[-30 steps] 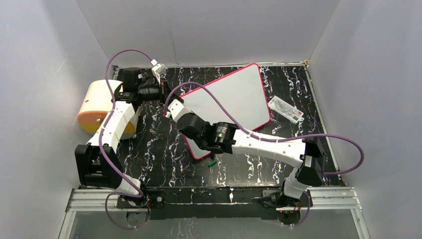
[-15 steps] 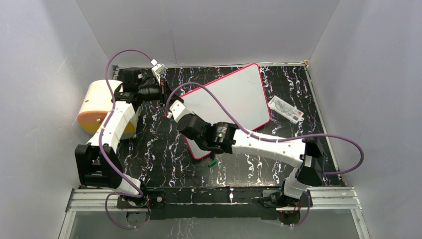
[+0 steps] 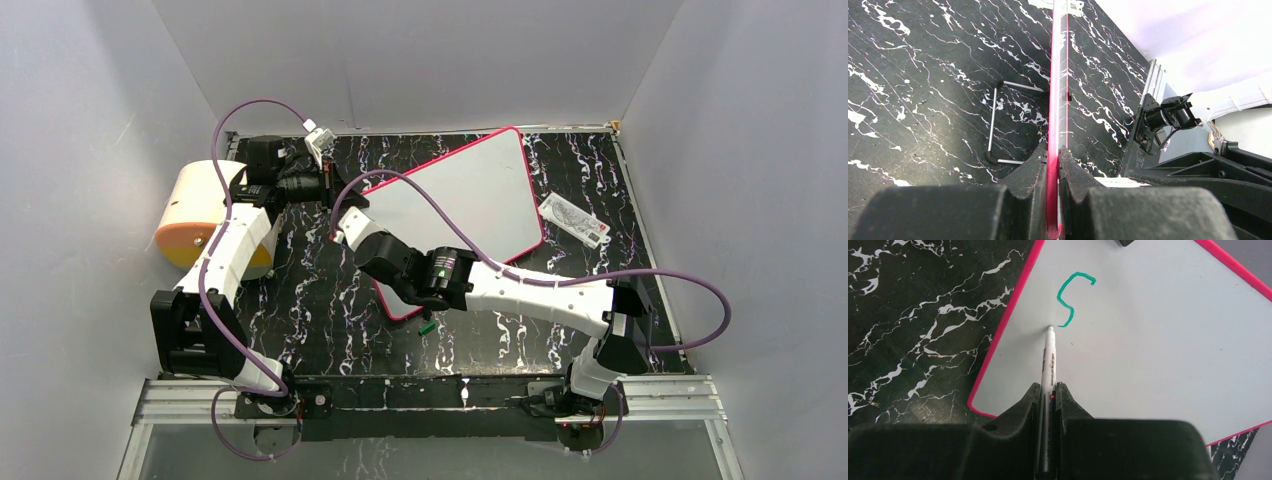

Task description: Write a sentence on the whiteboard

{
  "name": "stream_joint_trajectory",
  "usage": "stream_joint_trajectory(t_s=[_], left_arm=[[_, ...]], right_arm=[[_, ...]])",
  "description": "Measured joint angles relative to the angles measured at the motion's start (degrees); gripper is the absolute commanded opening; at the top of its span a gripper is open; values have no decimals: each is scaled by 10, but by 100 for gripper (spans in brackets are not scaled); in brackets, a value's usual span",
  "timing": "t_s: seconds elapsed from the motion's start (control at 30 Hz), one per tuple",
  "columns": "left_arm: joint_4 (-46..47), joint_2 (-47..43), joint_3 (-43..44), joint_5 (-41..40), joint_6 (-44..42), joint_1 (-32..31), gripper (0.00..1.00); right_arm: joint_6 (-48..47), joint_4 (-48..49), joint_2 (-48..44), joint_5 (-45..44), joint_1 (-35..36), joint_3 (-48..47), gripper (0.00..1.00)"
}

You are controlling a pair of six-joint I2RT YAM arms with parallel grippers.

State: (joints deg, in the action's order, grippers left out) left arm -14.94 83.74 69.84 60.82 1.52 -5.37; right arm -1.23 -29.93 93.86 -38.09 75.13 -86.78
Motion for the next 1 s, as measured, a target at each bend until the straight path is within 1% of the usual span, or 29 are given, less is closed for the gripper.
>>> stream_joint_trajectory(t_s=[0.6, 1.0], left_arm=[[0, 0, 0, 0, 0, 0, 0], [0, 0, 0, -2, 0, 0, 0]], right_arm=[[0, 38, 3, 9, 3, 0, 0], [12, 35, 10, 7, 7, 0, 0]])
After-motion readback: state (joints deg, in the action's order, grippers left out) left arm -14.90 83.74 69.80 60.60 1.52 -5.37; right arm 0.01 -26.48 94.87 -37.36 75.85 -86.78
